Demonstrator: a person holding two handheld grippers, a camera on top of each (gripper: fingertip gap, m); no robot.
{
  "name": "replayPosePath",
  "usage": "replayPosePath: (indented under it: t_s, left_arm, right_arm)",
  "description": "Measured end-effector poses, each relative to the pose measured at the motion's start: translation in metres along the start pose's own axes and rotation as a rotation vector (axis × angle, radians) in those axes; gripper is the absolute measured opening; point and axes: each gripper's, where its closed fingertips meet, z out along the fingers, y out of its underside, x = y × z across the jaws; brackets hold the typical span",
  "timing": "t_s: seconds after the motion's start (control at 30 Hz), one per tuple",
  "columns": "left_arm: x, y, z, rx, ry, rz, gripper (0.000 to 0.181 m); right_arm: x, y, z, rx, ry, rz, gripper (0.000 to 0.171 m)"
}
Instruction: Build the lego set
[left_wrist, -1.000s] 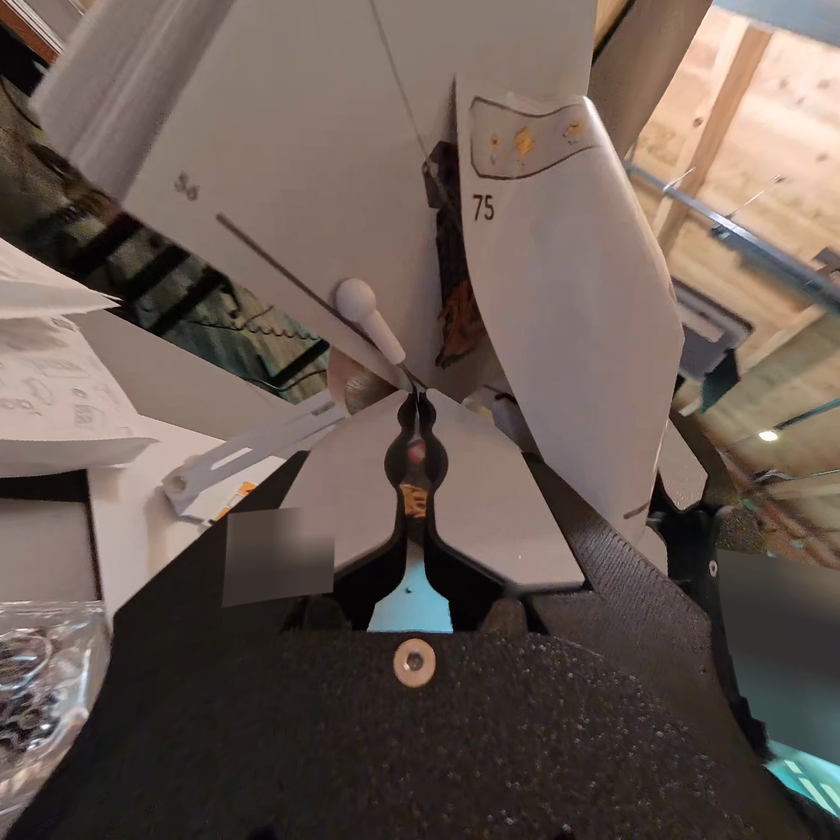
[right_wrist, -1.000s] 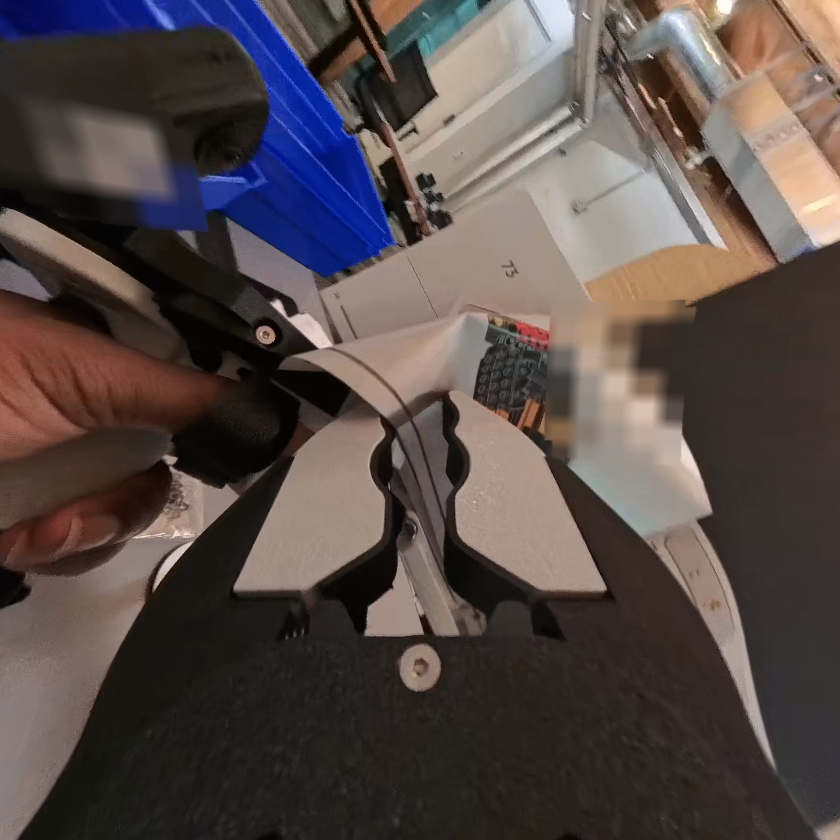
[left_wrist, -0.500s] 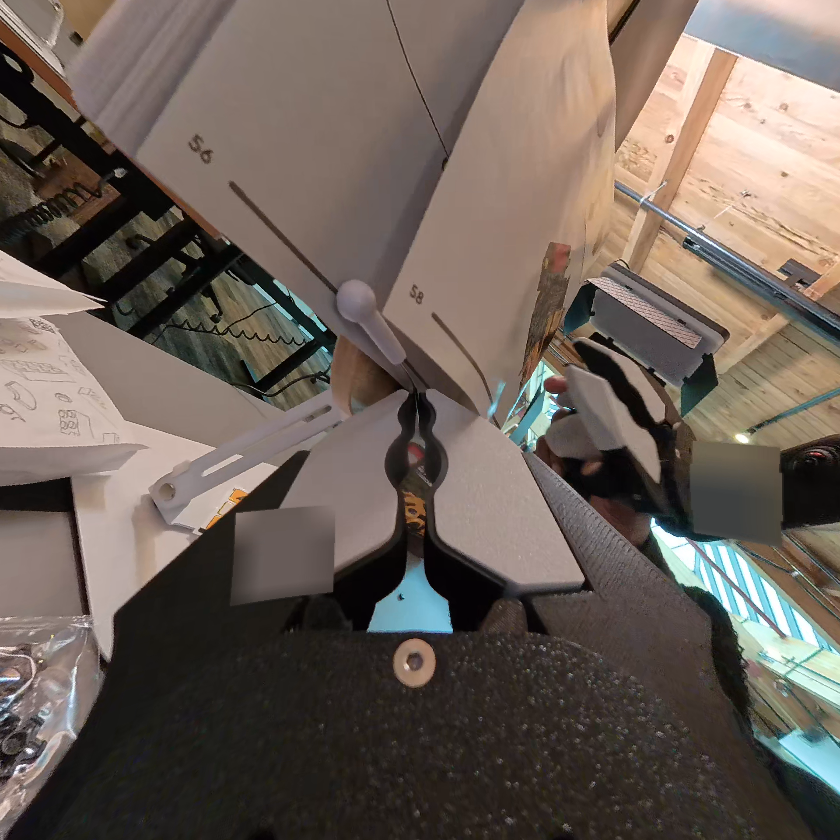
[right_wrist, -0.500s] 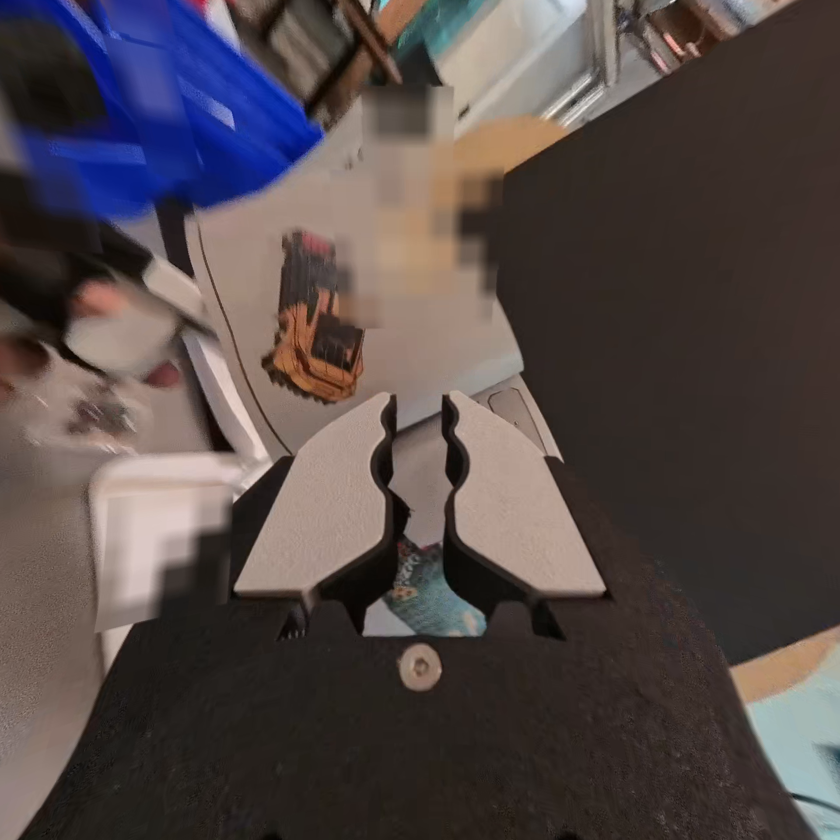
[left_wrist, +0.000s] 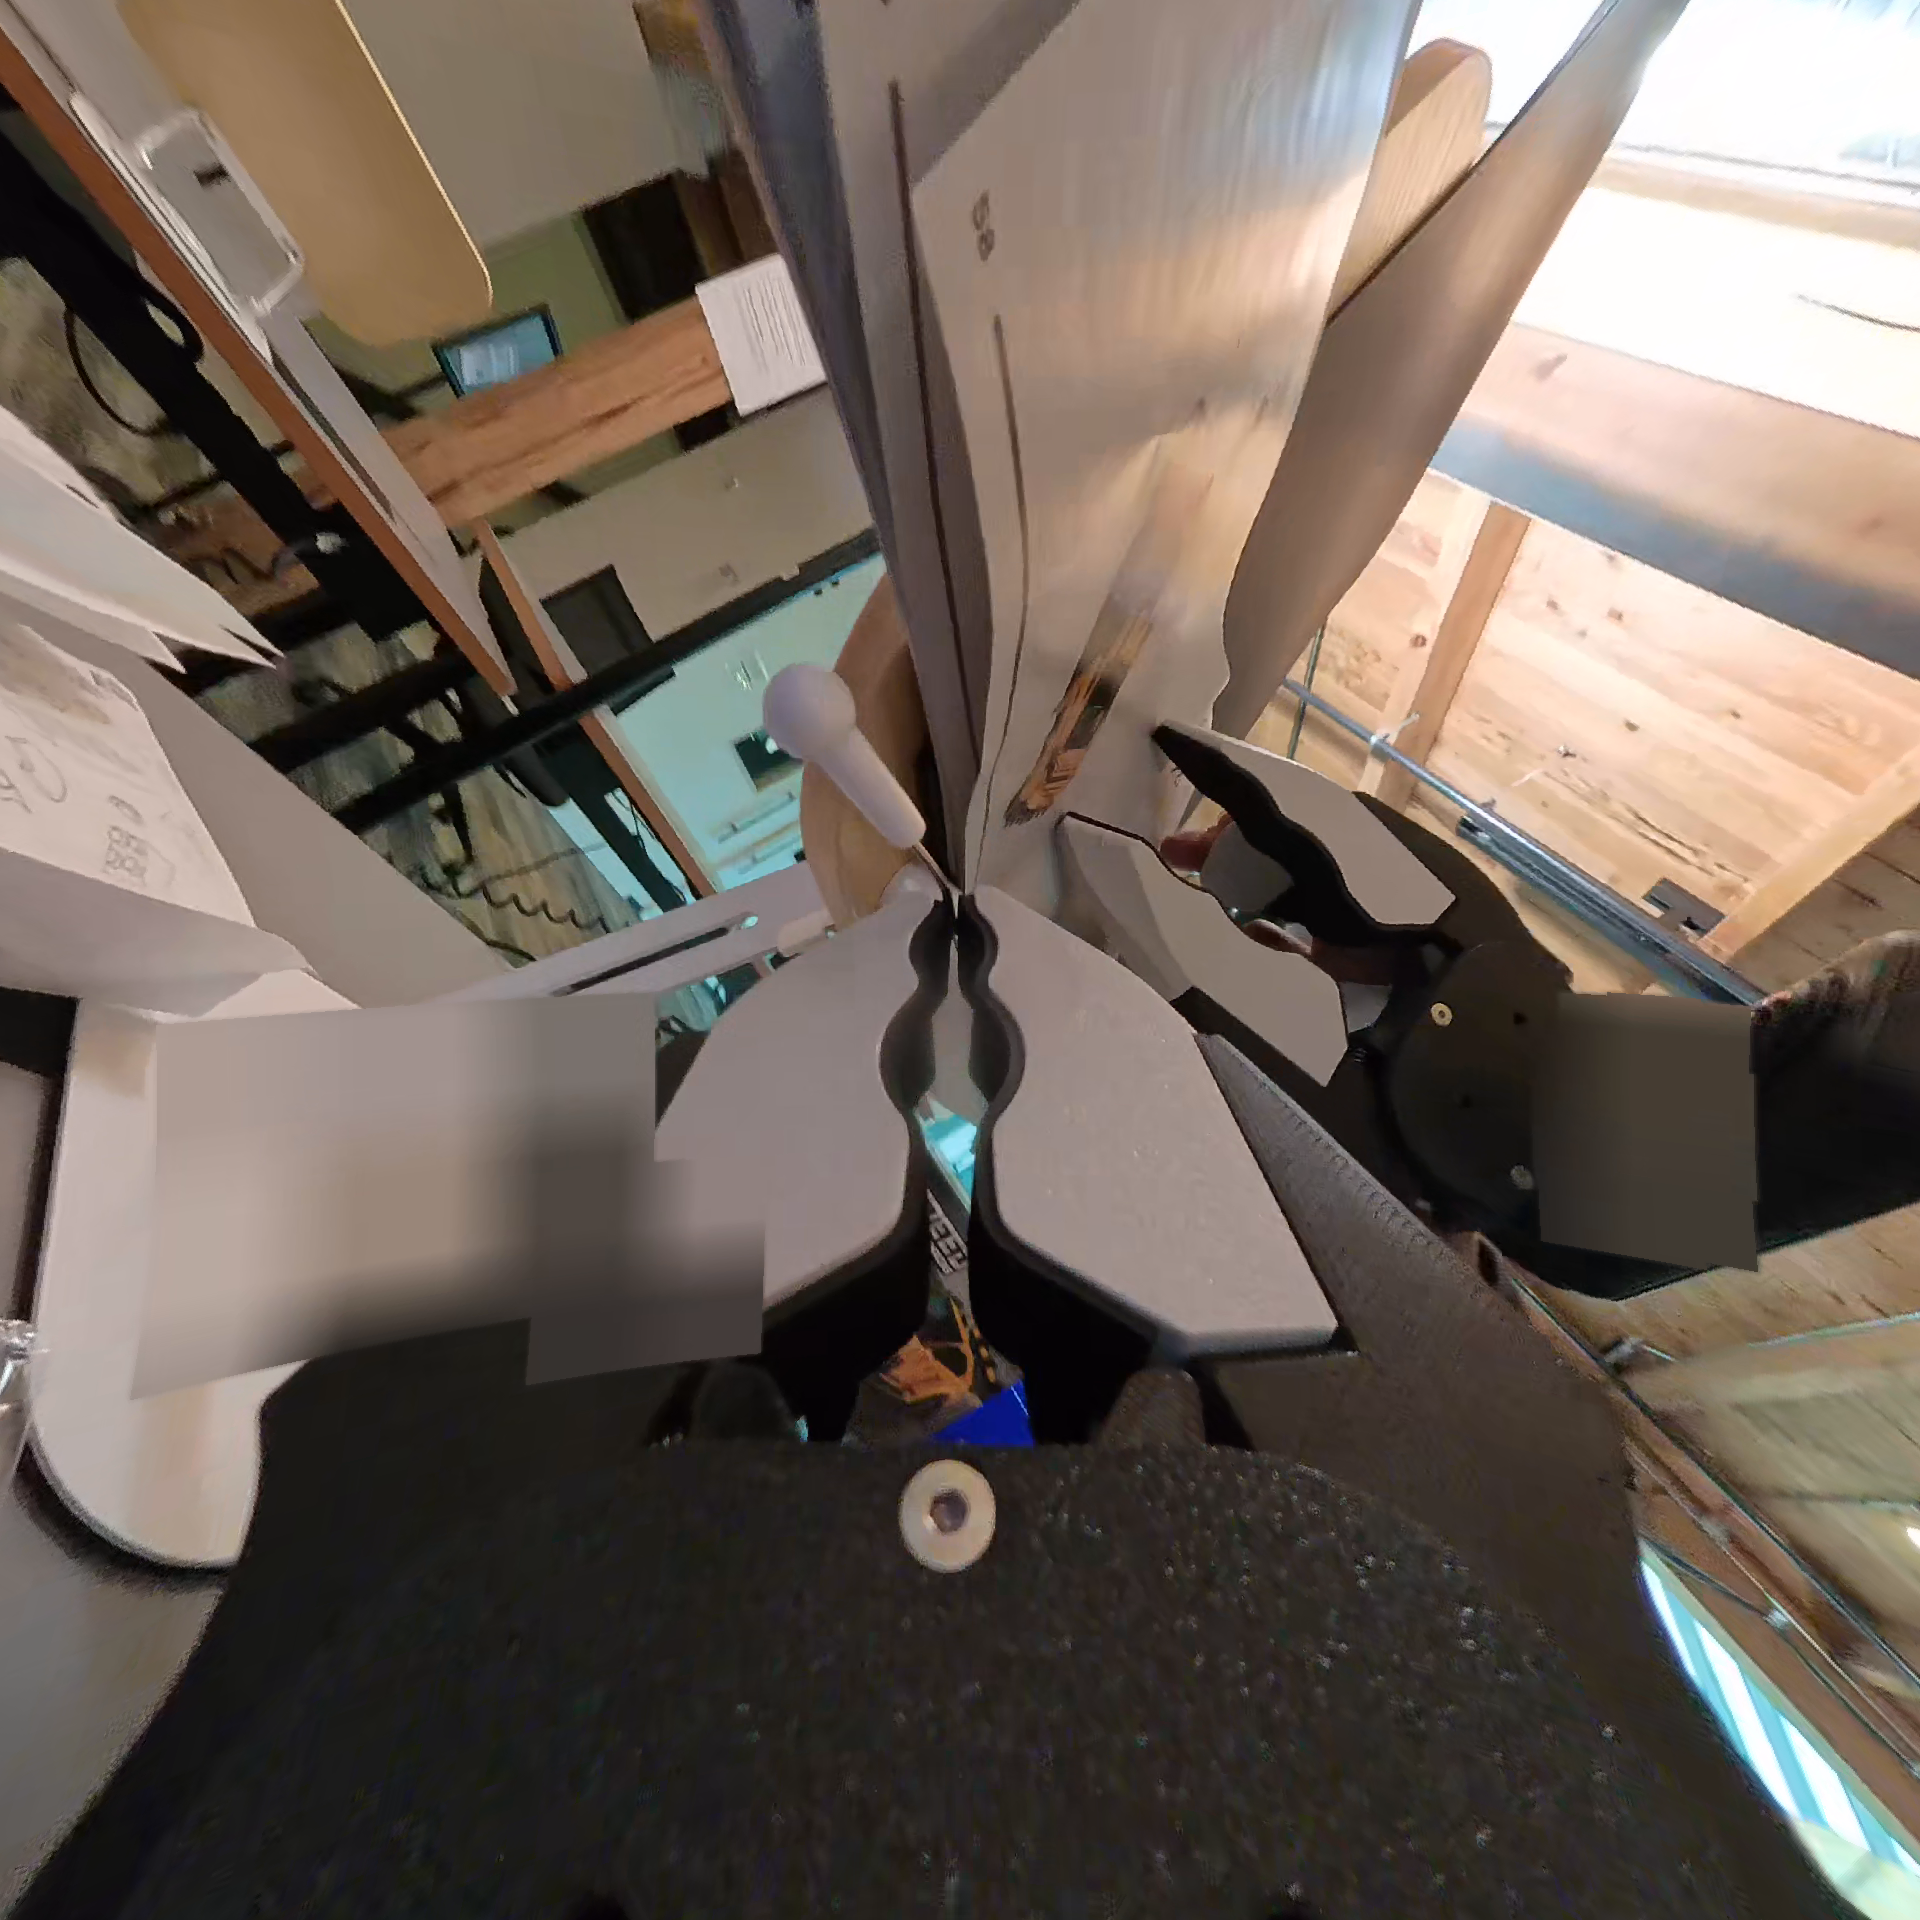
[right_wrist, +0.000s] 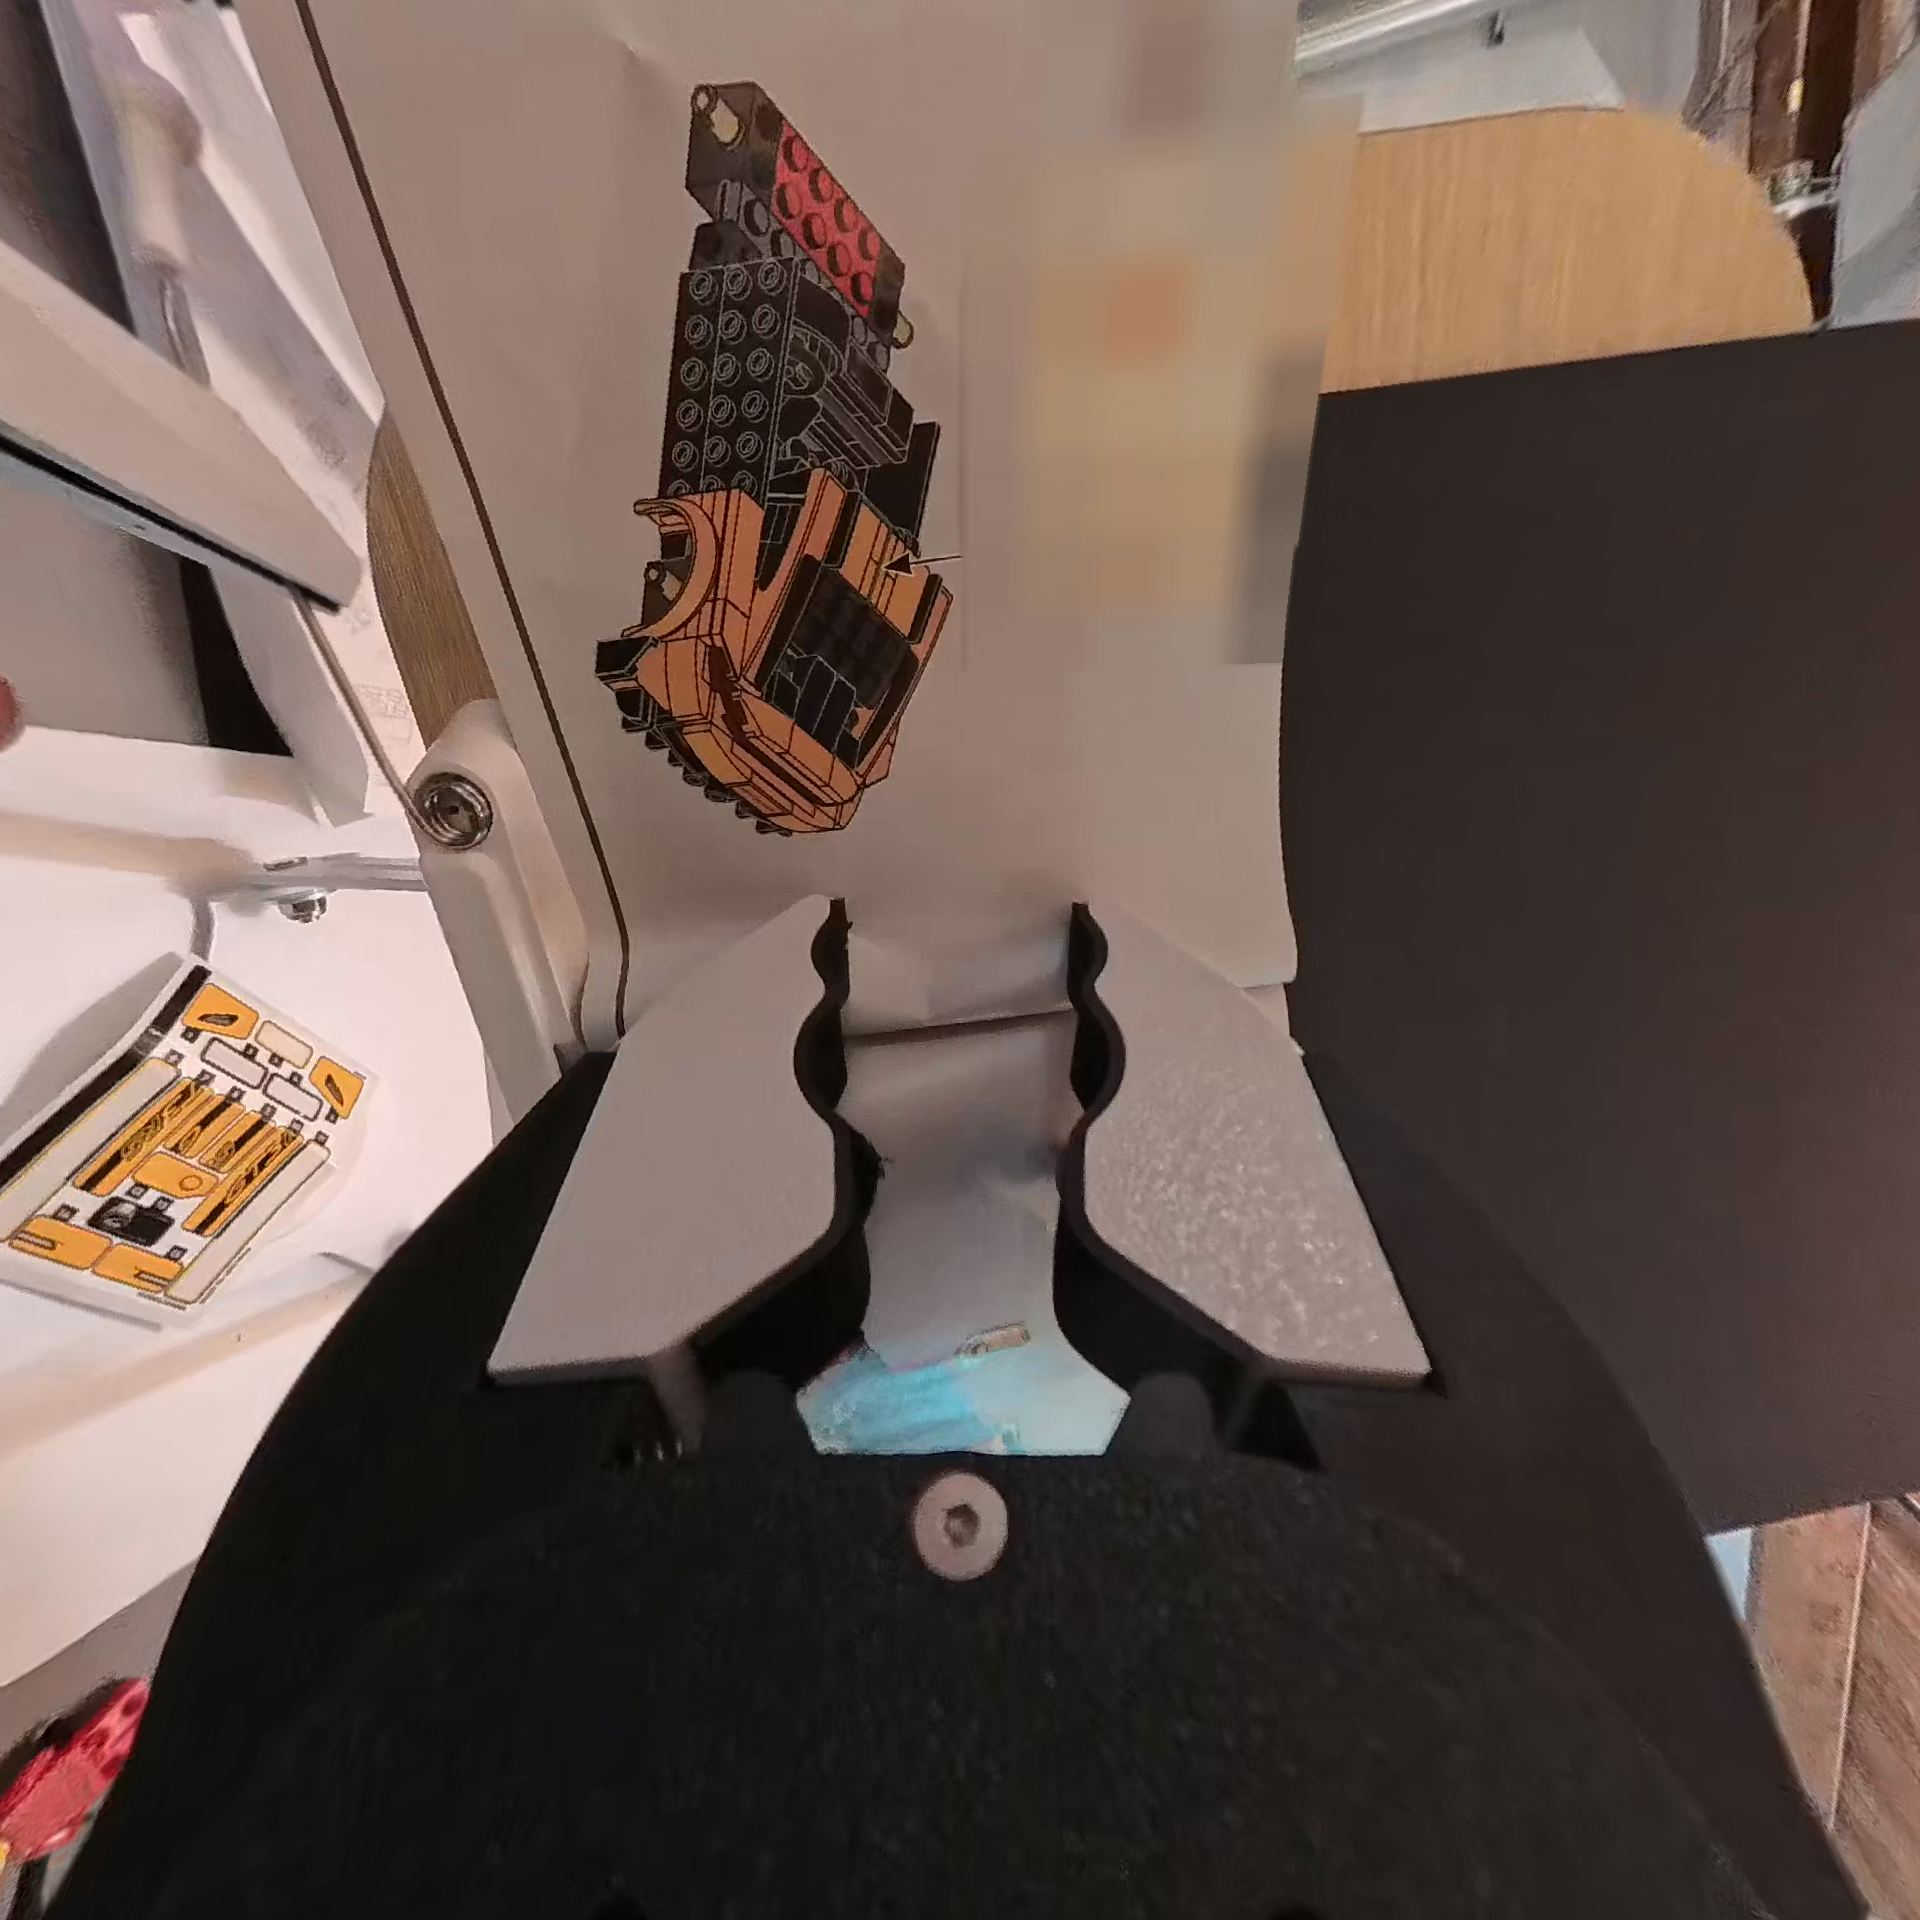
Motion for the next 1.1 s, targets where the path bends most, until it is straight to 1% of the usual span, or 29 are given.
replayPosePath:
  t_s: [0.07, 0.1, 0.13, 0.2, 0.27, 0.37, 0.43, 0.53, 0.6, 0.63, 0.7, 0.73, 0.8, 0.83, 0.93, 1.0, 1.1]
  left_arm:
    - [0.003, 0.000, 0.000, 0.043, -0.025, 0.057, 0.001]
    - [0.006, 0.000, 0.000, 0.048, -0.051, 0.136, 0.001]
    - [0.010, -0.001, 0.002, 0.028, -0.084, 0.272, 0.001]
    - [0.015, -0.002, 0.007, -0.067, -0.155, 0.606, 0.002]
    - [0.020, -0.003, 0.013, -0.144, -0.213, 0.828, 0.003]
    - [0.026, -0.001, 0.030, -0.331, -0.254, 1.180, 0.004]
    - [0.027, 0.005, 0.041, -0.480, -0.235, 1.313, 0.002]
    - [0.025, 0.017, 0.051, -0.691, -0.208, 1.447, 0.002]
    - [0.022, 0.019, 0.054, -0.809, -0.209, 1.500, 0.003]
    - [0.020, 0.021, 0.054, -0.866, -0.210, 1.487, 0.003]
    - [0.019, 0.021, 0.054, -0.929, -0.229, 1.406, 0.002]
    - [0.019, 0.020, 0.054, -0.939, -0.235, 1.366, 0.002]
    - [0.019, 0.021, 0.053, -0.930, -0.235, 1.335, 0.002]
    - [0.019, 0.020, 0.053, -0.914, -0.236, 1.333, 0.002]
    - [0.020, 0.021, 0.052, -0.872, -0.241, 1.325, 0.002]
    - [0.020, 0.022, 0.053, -0.855, -0.249, 1.311, 0.001]
    - [0.021, 0.023, 0.053, -0.828, -0.266, 1.336, 0.001]
  right_arm:
    - [0.000, 0.000, 0.001, -0.017, -0.010, -0.004, 0.040]
    - [0.000, 0.000, 0.001, -0.022, -0.012, 0.001, 0.040]
    - [0.000, 0.001, 0.002, -0.026, -0.014, 0.008, 0.040]
    - [0.000, 0.000, 0.003, -0.031, -0.018, 0.010, 0.040]
    - [-0.001, 0.000, 0.004, -0.039, -0.021, 0.011, 0.039]
    - [-0.001, 0.000, 0.004, -0.024, -0.021, 0.013, 0.038]
    - [-0.002, 0.000, 0.004, -0.011, -0.017, 0.012, 0.037]
    - [-0.002, 0.000, 0.004, 0.013, -0.003, 0.007, 0.036]
    - [-0.001, 0.000, 0.003, 0.029, 0.012, 0.017, 0.036]
    - [-0.001, 0.001, 0.003, 0.034, 0.018, 0.014, 0.036]
    - [-0.001, 0.000, 0.003, 0.037, 0.044, -0.012, 0.037]
    - [-0.001, -0.001, 0.002, 0.042, 0.053, -0.018, 0.041]
    - [-0.002, 0.003, -0.005, 0.041, 0.053, 0.015, 0.048]
    - [-0.001, 0.006, -0.013, 0.059, 0.053, 0.063, 0.048]
    - [-0.009, 0.022, -0.035, 0.097, 0.040, 0.225, 0.038]
    - [-0.015, 0.043, -0.037, 0.048, 0.071, 0.257, 0.033]
    - [-0.019, 0.080, -0.028, -0.084, 0.101, 0.182, 0.024]
